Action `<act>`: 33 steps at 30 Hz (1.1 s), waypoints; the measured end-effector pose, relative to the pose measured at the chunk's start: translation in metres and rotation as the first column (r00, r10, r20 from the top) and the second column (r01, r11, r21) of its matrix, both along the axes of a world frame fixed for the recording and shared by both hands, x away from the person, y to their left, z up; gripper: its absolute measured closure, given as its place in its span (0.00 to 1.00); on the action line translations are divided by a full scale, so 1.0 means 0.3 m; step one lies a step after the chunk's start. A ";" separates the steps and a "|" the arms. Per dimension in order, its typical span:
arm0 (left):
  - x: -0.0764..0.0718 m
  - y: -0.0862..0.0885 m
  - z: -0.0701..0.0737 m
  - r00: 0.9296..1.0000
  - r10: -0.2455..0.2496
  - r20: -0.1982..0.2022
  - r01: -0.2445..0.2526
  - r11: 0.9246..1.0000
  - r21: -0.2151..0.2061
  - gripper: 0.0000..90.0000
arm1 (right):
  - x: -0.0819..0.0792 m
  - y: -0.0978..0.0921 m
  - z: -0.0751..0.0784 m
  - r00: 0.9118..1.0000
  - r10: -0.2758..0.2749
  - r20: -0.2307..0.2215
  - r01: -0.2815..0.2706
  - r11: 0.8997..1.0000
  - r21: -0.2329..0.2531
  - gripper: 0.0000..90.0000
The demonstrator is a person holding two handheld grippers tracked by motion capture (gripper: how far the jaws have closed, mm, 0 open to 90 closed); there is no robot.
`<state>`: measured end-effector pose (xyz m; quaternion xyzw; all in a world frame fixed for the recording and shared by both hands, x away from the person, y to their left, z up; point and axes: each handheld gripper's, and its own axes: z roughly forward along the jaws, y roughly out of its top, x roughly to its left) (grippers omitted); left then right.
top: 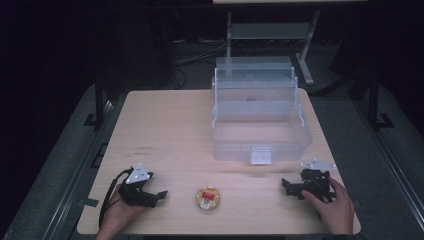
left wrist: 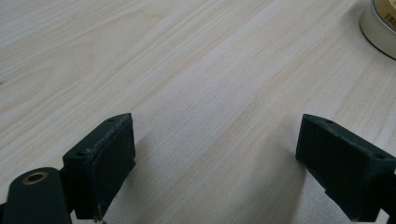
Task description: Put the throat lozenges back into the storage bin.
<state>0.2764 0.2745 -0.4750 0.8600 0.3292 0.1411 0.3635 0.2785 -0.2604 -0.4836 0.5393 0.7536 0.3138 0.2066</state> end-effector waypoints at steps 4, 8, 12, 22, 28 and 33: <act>0.000 0.000 0.001 1.000 0.001 -0.002 -0.001 1.000 0.000 0.12 | 0.000 0.000 0.000 1.000 0.000 0.000 0.000 1.000 0.000 0.00; -0.002 0.000 0.009 1.000 0.009 -0.024 -0.009 1.000 0.009 0.13 | 0.000 0.000 0.000 1.000 0.000 0.000 0.000 1.000 0.000 0.00; 0.006 -0.001 0.016 0.999 0.006 -0.041 -0.005 1.000 0.013 0.14 | 0.000 0.000 0.000 1.000 0.000 0.000 0.000 1.000 0.001 0.00; 0.004 -0.023 0.052 0.998 -0.015 -0.064 0.017 0.999 0.030 0.14 | 0.000 0.001 0.000 1.000 -0.002 -0.001 0.002 1.000 0.000 0.00; 0.007 -0.029 0.077 0.998 -0.022 -0.063 0.023 0.999 0.025 0.14 | 0.000 0.000 0.000 1.000 0.000 -0.001 0.000 1.000 -0.002 0.00; 0.009 -0.035 0.093 0.997 -0.034 -0.072 0.035 0.999 0.022 0.15 | 0.000 0.000 0.000 1.000 -0.001 -0.001 0.001 1.000 -0.001 0.00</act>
